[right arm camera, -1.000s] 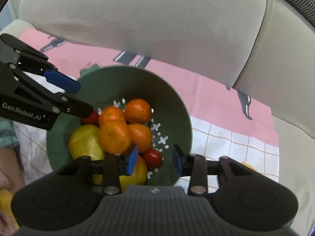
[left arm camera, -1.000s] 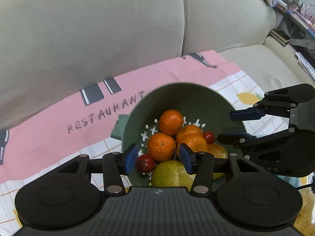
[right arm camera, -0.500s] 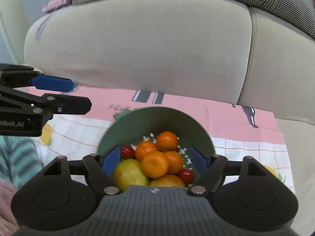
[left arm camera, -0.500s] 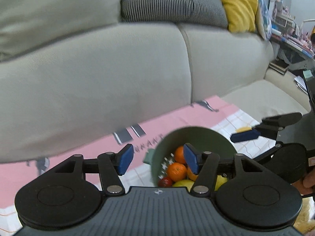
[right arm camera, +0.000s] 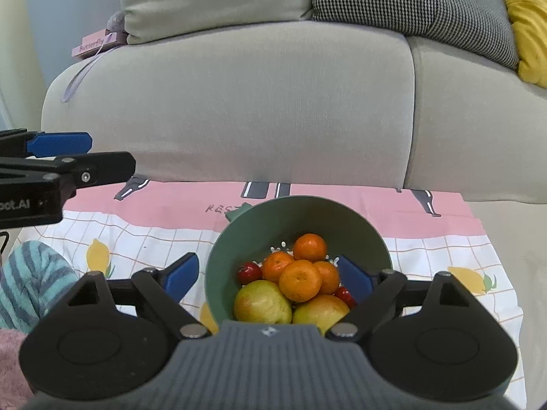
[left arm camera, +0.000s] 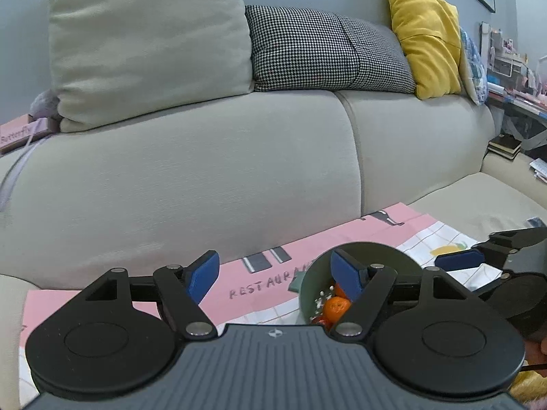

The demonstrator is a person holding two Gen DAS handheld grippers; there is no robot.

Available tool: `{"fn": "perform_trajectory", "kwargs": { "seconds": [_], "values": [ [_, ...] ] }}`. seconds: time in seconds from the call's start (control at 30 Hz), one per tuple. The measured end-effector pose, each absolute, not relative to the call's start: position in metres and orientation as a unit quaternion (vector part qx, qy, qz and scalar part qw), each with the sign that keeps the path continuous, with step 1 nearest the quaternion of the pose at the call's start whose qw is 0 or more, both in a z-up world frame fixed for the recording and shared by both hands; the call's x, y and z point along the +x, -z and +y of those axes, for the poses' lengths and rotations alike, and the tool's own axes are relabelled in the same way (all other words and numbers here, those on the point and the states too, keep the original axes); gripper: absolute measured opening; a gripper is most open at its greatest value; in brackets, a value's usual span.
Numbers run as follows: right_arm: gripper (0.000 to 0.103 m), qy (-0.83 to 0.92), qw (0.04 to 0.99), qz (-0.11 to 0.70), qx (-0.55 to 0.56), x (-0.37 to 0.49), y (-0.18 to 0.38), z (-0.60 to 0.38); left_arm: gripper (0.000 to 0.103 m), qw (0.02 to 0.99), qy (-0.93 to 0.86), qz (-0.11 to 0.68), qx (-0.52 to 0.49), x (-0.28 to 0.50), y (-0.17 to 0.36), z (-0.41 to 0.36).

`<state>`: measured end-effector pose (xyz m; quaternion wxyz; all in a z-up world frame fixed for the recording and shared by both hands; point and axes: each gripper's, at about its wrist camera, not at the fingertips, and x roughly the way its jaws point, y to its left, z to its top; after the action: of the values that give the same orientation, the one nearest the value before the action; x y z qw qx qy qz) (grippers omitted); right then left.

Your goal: Organize fruits

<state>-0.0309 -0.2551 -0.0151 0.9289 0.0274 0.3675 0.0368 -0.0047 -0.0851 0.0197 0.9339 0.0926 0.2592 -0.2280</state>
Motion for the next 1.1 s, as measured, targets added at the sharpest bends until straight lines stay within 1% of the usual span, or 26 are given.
{"fn": "perform_trajectory", "kwargs": {
  "seconds": [0.13, 0.2, 0.23, 0.5, 0.67, 0.87, 1.1],
  "values": [
    [0.09, -0.038, 0.932, 0.359, 0.028, -0.046, 0.017, -0.246, 0.088, 0.937, 0.228, 0.251, 0.089, -0.015, -0.021, -0.078],
    [0.092, -0.038, 0.932, 0.359, 0.032, -0.051, 0.019, -0.244, 0.095, 0.937, 0.225, 0.25, 0.092, -0.02, -0.019, -0.075],
    [0.092, -0.037, 0.932, 0.359, 0.033, -0.053, 0.02, -0.242, 0.096, 0.938, 0.221, 0.251, 0.096, -0.022, -0.017, -0.075],
    [0.094, -0.019, 0.928, 0.373, 0.003, -0.064, 0.031, -0.231, 0.096, 0.935, 0.184, 0.287, 0.098, -0.032, 0.0, -0.068],
    [0.094, -0.01, 0.924, 0.383, 0.009, -0.065, 0.038, -0.234, 0.096, 0.931, 0.174, 0.302, 0.114, -0.038, 0.013, -0.068],
    [0.095, -0.001, 0.927, 0.375, 0.002, -0.066, 0.04, -0.235, 0.096, 0.923, 0.168, 0.325, 0.116, -0.038, 0.023, -0.068],
    [0.095, -0.009, 0.936, 0.352, -0.011, -0.069, 0.037, -0.231, 0.096, 0.928, 0.153, 0.32, 0.111, -0.037, 0.022, -0.065]
  ]
}}
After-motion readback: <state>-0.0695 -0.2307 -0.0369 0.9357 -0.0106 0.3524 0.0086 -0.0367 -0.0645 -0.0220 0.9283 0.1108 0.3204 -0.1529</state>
